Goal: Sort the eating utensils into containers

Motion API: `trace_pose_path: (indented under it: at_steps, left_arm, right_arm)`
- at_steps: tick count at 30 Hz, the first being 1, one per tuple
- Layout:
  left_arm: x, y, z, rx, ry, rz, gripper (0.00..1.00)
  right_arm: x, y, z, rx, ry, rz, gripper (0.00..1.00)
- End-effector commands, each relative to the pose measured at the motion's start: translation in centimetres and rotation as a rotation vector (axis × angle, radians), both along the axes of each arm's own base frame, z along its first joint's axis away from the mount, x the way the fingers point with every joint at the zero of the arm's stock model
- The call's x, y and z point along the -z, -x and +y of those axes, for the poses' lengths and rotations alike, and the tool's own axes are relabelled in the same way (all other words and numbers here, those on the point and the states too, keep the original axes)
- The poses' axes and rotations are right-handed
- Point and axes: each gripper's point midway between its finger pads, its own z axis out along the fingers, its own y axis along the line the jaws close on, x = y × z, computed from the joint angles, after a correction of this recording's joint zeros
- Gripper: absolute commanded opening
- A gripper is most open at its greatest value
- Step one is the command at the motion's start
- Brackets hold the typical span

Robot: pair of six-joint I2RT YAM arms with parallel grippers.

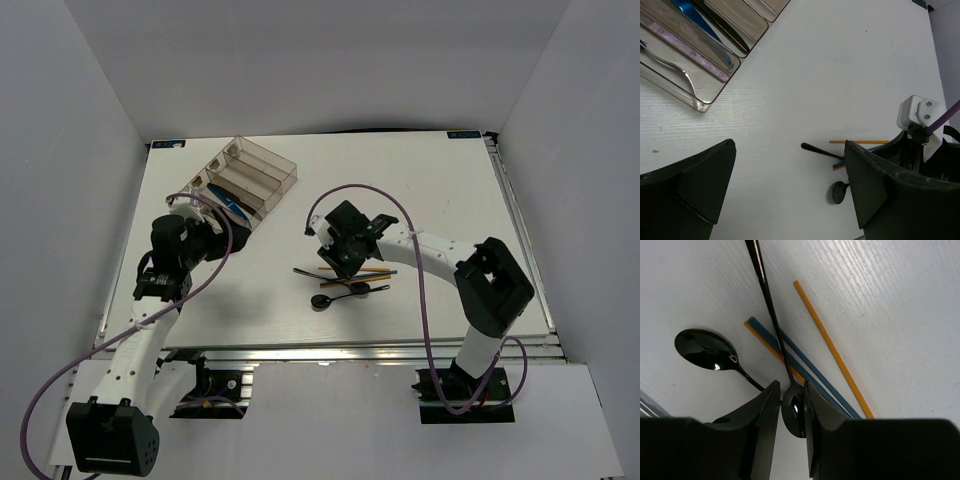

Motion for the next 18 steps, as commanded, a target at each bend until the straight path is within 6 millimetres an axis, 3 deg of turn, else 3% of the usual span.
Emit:
trace_pose_path:
  at_steps: [1,6,18]
  left_arm:
    - [-0.7,0.4,0.6,0.004,-0.065,-0.025,0.98]
    - [-0.6,0.4,0.4,0.016,-0.062,-0.018,0.98]
    - [-0.2,0.5,0.4,0.021,-0.063,-0.004,0.98]
  right_arm:
    - [-1.2,0.3,1.8,-0.030,-0.063,0.033,0.31]
    - [0.7,0.4,1.9,-0.041,-0.028,0.065,0.30]
    - [3.1,0.3,1.7,-0.048,0.024,0.083,0.26]
